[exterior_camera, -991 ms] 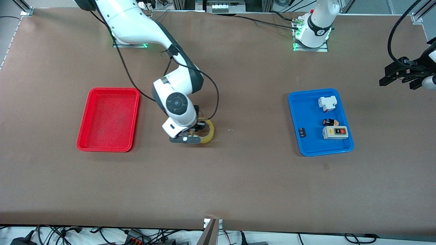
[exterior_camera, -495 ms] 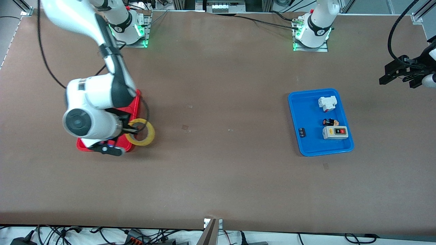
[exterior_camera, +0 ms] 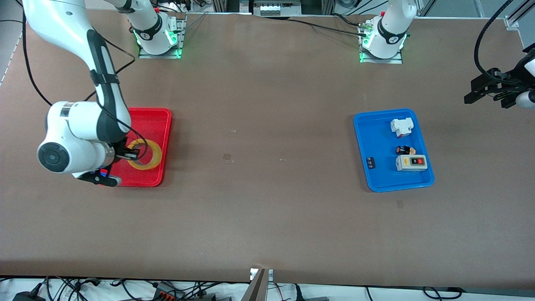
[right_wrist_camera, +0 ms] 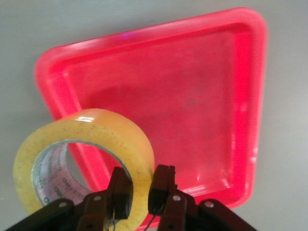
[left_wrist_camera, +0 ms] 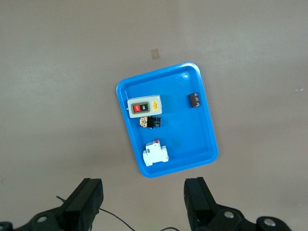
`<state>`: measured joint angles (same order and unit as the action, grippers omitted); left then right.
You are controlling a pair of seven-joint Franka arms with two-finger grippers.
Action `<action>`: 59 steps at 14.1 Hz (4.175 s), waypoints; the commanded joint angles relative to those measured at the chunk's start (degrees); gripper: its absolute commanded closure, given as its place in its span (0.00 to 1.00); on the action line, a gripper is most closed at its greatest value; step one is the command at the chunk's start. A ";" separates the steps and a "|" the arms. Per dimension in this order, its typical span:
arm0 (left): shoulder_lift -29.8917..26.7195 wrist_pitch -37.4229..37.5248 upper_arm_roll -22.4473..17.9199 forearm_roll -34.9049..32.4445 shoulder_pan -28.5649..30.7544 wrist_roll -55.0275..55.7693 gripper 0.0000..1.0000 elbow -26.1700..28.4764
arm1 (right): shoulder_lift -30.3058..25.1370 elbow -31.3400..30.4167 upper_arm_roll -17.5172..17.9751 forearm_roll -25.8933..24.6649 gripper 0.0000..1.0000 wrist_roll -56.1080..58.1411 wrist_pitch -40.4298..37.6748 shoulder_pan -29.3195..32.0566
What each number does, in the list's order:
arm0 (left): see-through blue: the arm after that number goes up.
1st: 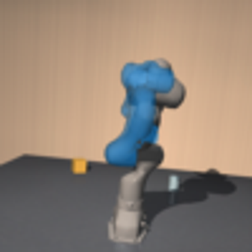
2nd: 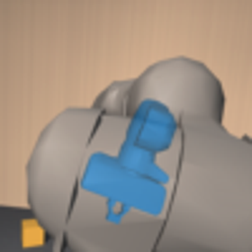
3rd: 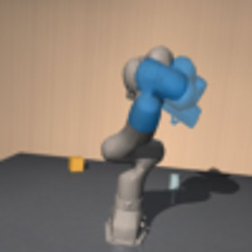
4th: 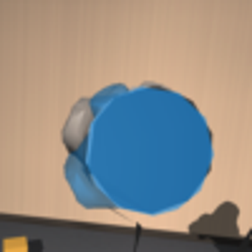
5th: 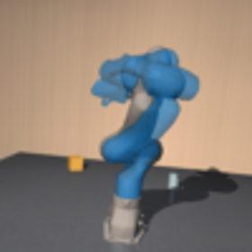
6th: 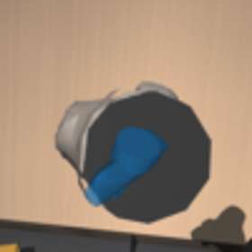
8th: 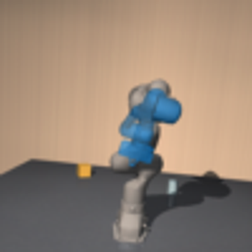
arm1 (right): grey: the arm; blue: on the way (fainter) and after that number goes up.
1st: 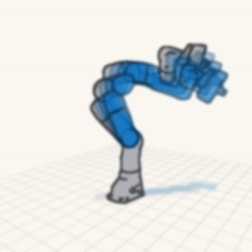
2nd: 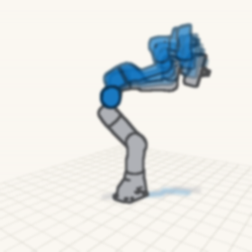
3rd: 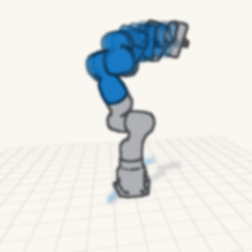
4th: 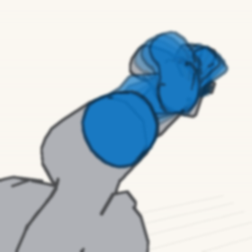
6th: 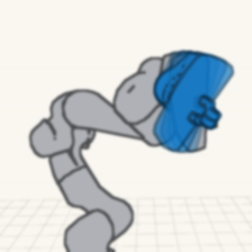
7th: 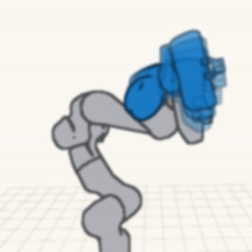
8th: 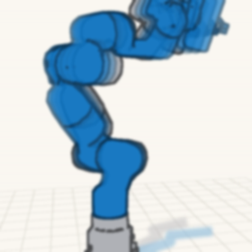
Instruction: Place and move tape with both arms
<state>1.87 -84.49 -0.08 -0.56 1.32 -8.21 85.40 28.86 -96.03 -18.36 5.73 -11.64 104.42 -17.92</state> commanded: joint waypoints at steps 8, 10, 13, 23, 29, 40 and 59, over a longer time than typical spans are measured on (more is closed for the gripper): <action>-0.64 0.56 0.08 1.09 0.35 0.21 0.00 0.03 | -13.57 -29.65 -2.03 -0.45 1.00 5.49 29.96 -0.01; -0.64 0.56 0.08 1.09 0.35 0.21 0.00 0.03 | -12.87 -29.56 -1.94 -0.45 1.00 5.58 30.49 0.17; -0.64 0.56 0.08 1.09 0.35 0.21 0.00 0.03 | -11.11 -29.39 -1.94 -0.28 1.00 5.49 31.29 1.04; -0.37 0.56 0.08 1.09 0.35 0.30 0.00 0.03 | -9.52 -16.94 -1.86 0.16 0.00 5.75 15.69 1.66; -0.37 0.64 0.08 1.09 0.35 0.30 0.00 0.03 | -9.17 6.35 -1.68 0.51 0.00 12.32 -5.87 1.23; -0.46 0.73 0.08 1.09 0.35 0.30 0.00 0.03 | -9.78 22.47 4.44 -0.19 0.00 13.93 -15.56 7.69; -0.64 1.96 0.08 1.09 0.35 0.30 0.00 -0.32 | -24.90 1.99 17.13 -5.81 0.00 13.22 -7.03 16.70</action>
<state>1.85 -83.35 -0.09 -0.54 1.36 -8.19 85.43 4.84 -94.98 -1.68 0.56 0.99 98.78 -1.29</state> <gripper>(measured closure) 0.000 0.000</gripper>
